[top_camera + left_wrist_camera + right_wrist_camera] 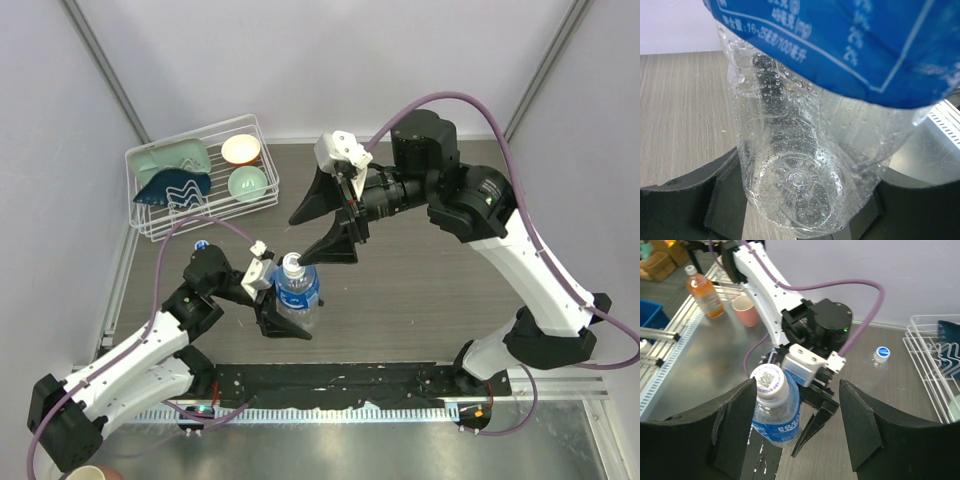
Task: Screw on the bottle caps
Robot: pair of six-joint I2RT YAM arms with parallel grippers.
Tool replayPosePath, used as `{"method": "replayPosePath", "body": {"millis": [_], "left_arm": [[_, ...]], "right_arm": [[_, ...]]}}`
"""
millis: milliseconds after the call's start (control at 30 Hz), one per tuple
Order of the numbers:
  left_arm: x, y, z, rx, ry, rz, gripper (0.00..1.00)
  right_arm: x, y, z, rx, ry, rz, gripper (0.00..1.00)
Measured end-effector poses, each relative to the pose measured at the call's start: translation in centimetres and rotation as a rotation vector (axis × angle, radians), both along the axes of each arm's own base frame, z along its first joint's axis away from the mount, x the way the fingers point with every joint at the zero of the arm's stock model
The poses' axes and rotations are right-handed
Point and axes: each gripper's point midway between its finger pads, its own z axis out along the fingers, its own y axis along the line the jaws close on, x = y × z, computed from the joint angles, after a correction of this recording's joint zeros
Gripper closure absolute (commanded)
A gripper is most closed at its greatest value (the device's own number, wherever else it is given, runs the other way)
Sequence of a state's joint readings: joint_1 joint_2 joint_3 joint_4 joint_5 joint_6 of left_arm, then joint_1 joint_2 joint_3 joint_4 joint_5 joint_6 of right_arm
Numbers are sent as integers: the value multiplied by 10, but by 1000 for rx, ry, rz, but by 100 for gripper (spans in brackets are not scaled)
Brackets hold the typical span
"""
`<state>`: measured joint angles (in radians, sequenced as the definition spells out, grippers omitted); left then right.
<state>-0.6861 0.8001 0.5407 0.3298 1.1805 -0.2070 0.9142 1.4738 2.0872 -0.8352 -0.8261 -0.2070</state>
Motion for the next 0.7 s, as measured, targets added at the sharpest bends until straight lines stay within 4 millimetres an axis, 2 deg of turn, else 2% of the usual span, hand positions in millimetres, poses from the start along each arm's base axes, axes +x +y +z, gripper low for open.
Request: {"method": "replayPosePath", "body": {"millis": [333, 600, 700], "left_arm": [[-1, -1, 0, 9, 11, -18, 100], [-1, -1, 0, 9, 11, -18, 100], [0, -1, 0, 10, 12, -17, 100]], "right_arm": [[-24, -3, 6, 49, -2, 170, 32], [-26, -2, -1, 53, 19, 211, 36], [-27, 1, -2, 62, 29, 229, 42]]}}
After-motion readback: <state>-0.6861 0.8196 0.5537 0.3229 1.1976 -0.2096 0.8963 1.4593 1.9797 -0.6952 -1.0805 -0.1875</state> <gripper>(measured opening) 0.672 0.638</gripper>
